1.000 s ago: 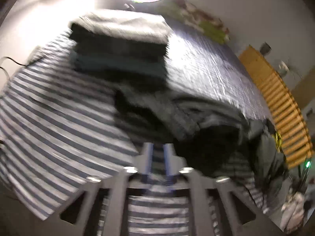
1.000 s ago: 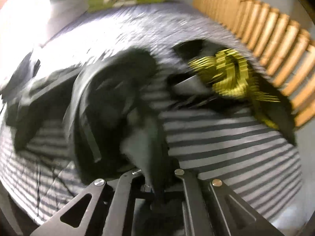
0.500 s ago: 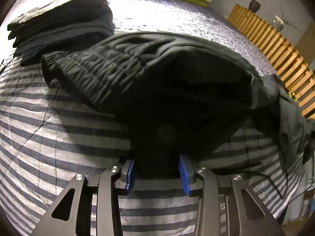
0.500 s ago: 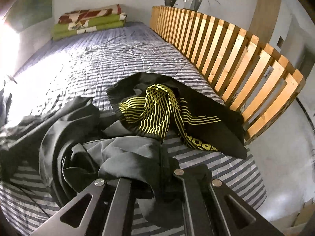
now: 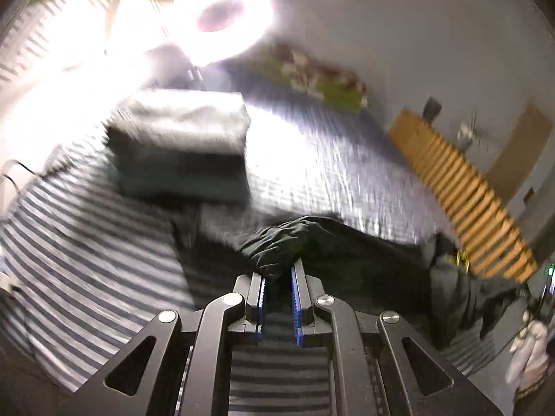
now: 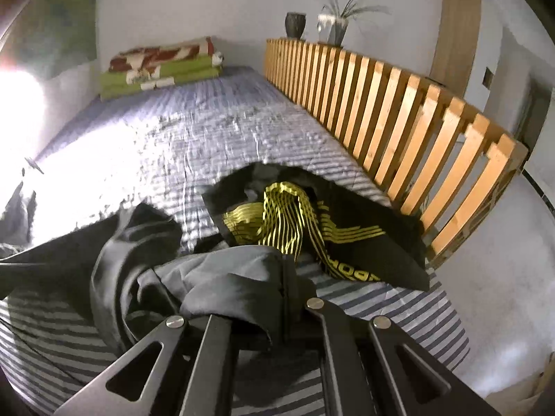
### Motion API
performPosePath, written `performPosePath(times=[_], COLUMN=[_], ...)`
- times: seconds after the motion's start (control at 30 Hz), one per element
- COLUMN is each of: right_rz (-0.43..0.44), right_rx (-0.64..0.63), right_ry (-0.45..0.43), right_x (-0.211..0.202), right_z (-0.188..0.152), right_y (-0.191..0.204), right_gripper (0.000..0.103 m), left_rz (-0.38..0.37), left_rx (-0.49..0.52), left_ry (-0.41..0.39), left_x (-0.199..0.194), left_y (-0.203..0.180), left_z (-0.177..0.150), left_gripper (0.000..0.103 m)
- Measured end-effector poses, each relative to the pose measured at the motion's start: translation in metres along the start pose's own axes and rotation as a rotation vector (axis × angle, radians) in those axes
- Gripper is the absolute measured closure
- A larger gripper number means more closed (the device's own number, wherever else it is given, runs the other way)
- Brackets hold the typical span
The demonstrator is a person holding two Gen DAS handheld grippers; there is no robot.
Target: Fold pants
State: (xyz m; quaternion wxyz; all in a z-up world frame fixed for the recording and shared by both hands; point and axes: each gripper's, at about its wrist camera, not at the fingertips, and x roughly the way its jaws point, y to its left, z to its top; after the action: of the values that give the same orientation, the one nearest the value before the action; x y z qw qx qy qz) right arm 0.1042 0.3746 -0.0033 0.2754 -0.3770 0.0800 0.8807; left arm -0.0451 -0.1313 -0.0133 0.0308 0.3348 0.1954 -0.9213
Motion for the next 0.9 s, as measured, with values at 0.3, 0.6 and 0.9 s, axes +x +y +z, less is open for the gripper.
performPosePath(times=[0.3, 0.6, 0.9], right_rz=[-0.024, -0.105, -0.009], right_rx=[0.077, -0.163, -0.299], right_ry=[-0.145, 0.094, 0.118], right_x=[-0.054, 0.049, 0.049], right_z=[0.025, 0.025, -0.001], right_y=[-0.026, 0.016, 0.084], right_gripper=[0.1, 0.098, 0.074], left_rz=[0.035, 0.172, 0.239], left_rx=[-0.021, -0.098, -0.117], left_ry=[-0.118, 0.228, 0.175], left_x=[-0.085, 0.064, 0.023], left_y=[0.026, 0.078, 0.126], left_z=[0.056, 0.049, 0.014], left_gripper=[0.092, 0.078, 0.052])
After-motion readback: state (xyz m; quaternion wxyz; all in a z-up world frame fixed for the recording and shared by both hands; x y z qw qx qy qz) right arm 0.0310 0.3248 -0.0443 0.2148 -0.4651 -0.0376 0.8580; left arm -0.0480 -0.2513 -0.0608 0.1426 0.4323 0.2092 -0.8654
